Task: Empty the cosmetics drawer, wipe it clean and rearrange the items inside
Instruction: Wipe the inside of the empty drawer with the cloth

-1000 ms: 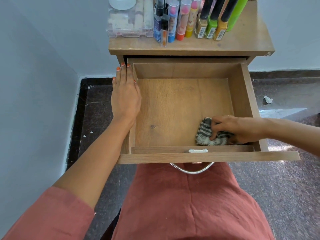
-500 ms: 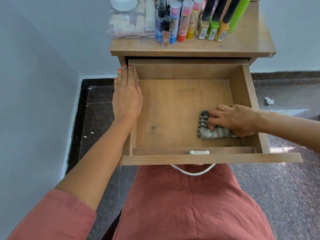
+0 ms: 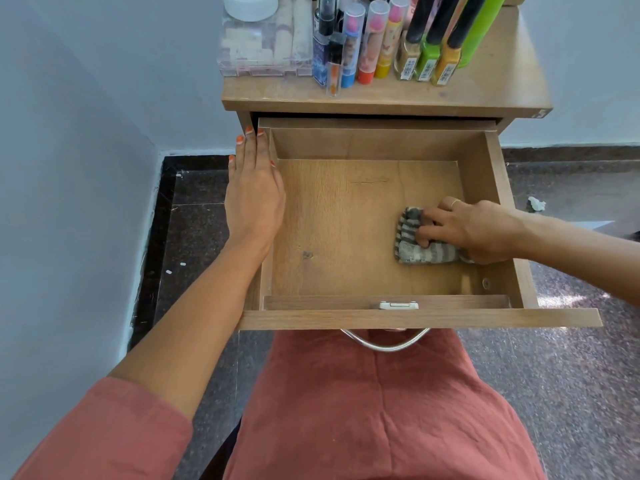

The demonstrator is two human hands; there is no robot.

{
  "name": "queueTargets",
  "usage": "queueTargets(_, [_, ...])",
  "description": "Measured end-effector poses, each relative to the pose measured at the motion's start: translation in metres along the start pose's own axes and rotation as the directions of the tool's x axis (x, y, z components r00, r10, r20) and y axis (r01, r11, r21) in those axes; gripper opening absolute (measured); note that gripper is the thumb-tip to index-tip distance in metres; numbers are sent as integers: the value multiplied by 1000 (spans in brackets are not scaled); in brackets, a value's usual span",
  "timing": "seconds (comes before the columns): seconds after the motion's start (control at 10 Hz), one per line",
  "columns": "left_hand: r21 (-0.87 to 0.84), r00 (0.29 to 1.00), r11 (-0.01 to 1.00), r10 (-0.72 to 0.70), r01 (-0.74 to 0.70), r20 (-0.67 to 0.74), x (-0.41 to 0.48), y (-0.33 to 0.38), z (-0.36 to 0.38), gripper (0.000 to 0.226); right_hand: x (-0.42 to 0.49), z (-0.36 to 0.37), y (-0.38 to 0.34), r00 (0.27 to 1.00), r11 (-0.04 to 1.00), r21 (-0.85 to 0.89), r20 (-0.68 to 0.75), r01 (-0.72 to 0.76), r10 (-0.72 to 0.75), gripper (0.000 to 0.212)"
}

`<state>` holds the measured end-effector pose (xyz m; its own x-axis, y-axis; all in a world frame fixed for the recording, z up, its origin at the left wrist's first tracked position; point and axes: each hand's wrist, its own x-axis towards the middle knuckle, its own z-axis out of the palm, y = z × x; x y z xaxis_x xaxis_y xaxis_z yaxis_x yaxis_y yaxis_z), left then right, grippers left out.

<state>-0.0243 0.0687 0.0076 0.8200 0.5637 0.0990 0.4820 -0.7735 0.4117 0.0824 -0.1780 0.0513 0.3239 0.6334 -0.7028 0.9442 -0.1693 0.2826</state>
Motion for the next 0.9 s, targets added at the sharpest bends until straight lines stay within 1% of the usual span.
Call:
queueTargets(0.2, [3, 1000, 1000, 6, -6, -1, 0, 0, 0, 47, -16, 7, -17, 996, 997, 47, 64, 64, -67, 59])
queueTargets(0.3, [1, 1000, 1000, 8, -8, -2, 0, 0, 0, 47, -19, 12, -23, 994, 995, 48, 69, 86, -89, 61])
queueTargets(0.5, [2, 1000, 1000, 8, -8, 0, 0, 0, 0, 47, -16, 19, -24, 993, 993, 5, -25, 118, -118, 56])
queueTargets(0.6, [0, 1000, 1000, 6, -6, 2, 0, 0, 0, 47, -13, 21, -24, 993, 994, -9, -46, 110, -110, 54])
queueTargets(0.9, [-2, 1000, 1000, 6, -6, 3, -1, 1, 0, 47, 12, 12, 6, 991, 999, -45, -131, -10, 4, 58])
